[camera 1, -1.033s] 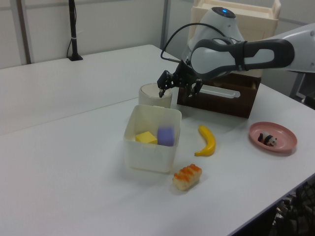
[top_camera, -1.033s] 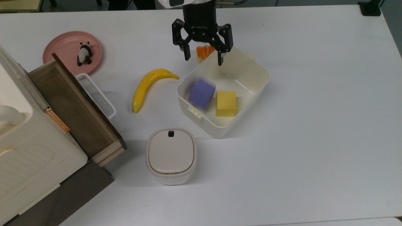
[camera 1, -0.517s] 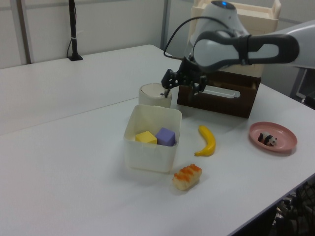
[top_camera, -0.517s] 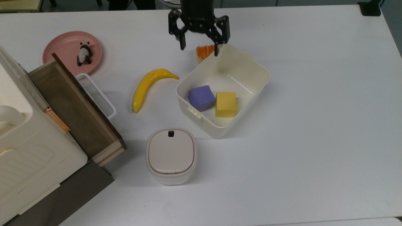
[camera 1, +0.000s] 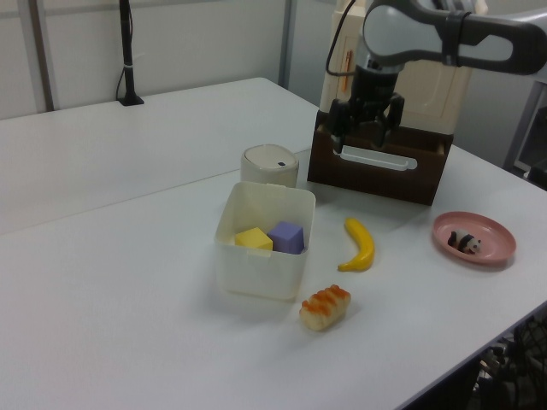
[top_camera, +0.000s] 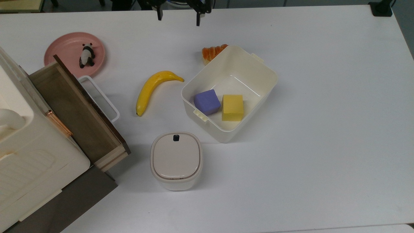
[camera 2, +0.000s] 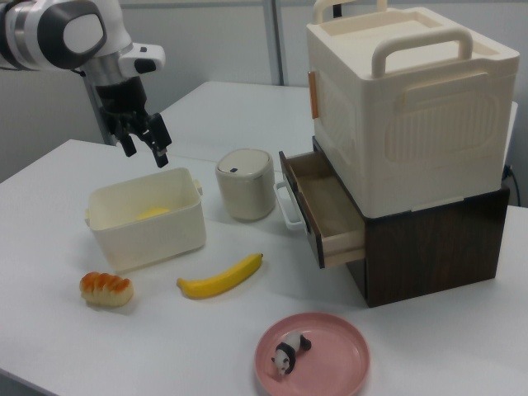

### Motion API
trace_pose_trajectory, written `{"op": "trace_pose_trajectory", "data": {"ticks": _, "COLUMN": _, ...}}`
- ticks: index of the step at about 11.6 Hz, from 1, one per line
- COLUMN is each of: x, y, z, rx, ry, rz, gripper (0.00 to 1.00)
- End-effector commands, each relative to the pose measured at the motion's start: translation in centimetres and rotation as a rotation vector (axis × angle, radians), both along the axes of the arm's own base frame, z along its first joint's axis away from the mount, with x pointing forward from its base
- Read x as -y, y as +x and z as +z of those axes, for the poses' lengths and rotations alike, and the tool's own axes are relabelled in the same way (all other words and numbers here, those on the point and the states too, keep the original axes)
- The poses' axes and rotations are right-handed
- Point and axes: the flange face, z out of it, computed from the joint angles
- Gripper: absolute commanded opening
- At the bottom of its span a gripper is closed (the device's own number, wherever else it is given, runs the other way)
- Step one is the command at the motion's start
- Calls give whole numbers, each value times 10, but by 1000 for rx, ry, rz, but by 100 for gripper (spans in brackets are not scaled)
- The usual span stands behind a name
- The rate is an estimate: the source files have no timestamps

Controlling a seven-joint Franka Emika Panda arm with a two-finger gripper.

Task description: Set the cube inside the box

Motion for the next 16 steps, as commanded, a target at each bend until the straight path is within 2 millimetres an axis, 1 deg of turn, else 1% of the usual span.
{"op": "trace_pose_trajectory", "data": {"ticks": 1, "x": 10, "y": 1, "z": 8, "rx": -81, "ry": -1, "rz": 106, "gripper": 100}}
{"op": "trace_pose_trajectory", "data": {"ticks": 4, "x": 18, "y": 11, "z": 14, "rx": -95, "ry": 2, "rz": 109, "gripper": 100}}
{"op": "trace_pose_trajectory", "data": {"ticks": 6, "x": 28, "y": 12, "z": 19, "rx": -83, "ry": 4, "rz": 95, "gripper": 100}}
{"op": "trace_pose_trajectory", "data": {"ticks": 7, "x": 29, "y": 13, "z": 20, "rx": -81, "ry": 7, "rz": 92, "gripper": 100}}
{"op": "trace_pose_trajectory", "data": {"ticks": 12, "x": 30, "y": 12, "z": 22, "rx": -84, "ry": 29, "rz": 90, "gripper": 100}}
{"op": "trace_pose_trajectory", "data": {"ticks": 14, "x": 30, "y": 12, "z": 22, "rx": -84, "ry": 33, "rz": 142, "gripper": 100}}
{"op": "trace_pose_trajectory", "data": {"ticks": 16, "x": 31, "y": 12, "z": 22, "rx": -84, "ry": 34, "rz": 147, "gripper": 100}}
